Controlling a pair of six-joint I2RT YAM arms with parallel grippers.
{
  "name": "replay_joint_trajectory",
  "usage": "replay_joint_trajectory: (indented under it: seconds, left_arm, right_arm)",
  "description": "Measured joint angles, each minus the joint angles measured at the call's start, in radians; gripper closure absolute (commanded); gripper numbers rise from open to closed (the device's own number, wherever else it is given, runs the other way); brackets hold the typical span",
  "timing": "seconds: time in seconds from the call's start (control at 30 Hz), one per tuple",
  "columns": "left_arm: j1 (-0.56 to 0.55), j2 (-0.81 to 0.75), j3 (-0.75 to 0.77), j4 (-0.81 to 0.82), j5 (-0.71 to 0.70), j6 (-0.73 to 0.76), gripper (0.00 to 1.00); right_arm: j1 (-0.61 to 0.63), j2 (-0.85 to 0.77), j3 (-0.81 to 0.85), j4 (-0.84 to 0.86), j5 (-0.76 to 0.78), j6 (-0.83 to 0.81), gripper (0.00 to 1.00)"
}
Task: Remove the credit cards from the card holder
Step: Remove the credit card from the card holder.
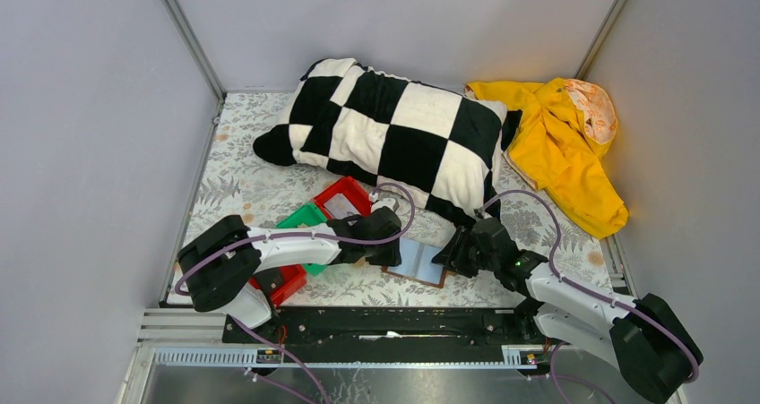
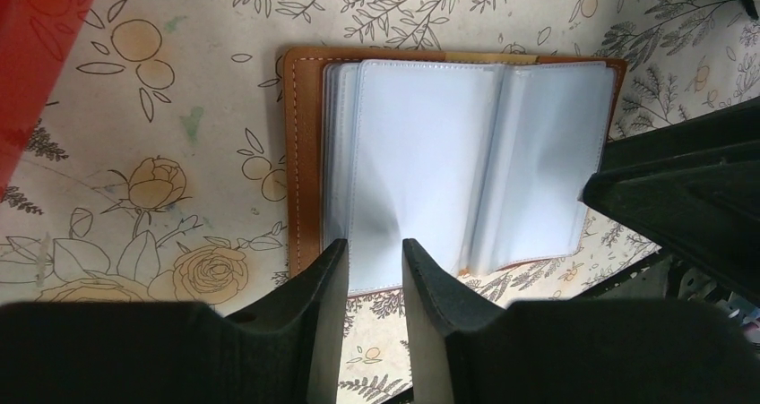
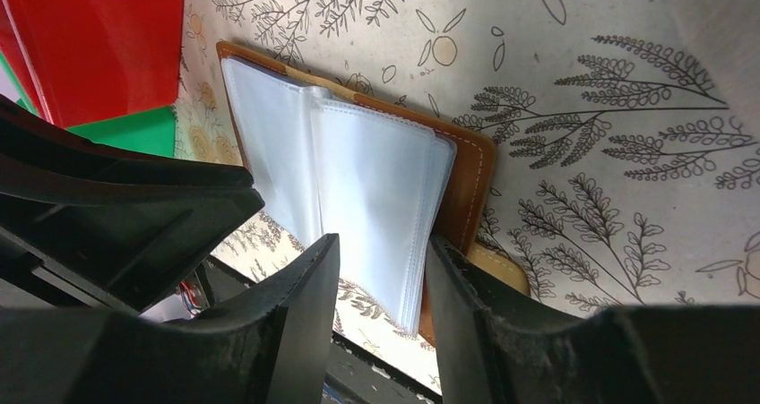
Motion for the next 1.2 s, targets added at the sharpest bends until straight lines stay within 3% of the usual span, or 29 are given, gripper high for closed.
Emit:
replay_joint_trajectory:
  seconds: [0.2, 0.57, 0.9, 1.2]
  left_arm:
    - [0.0, 0.002, 0.0, 0.011, 0.005, 0.0, 0.67]
    - [0.001, 0.006, 0.0, 0.02, 0.009, 0.0, 0.68]
    - [0.001, 0.006, 0.0, 0.023, 0.017, 0.001, 0.67]
    - [0.0, 0.014, 0.002, 0.04, 0.065, 0.0, 0.66]
  right_arm:
    - [0.0, 0.017, -0.005, 0.034, -0.009, 0.0, 0.58]
    - [0.0, 0.021, -0.005, 0.043, -0.012, 0.002, 0.92]
    - [0.0, 0.063, -0.002, 0.059, -0.016, -0.004, 0.95]
    - [0.011, 0.072, 0.108, -0.113, 0.059, -0.077, 0.97]
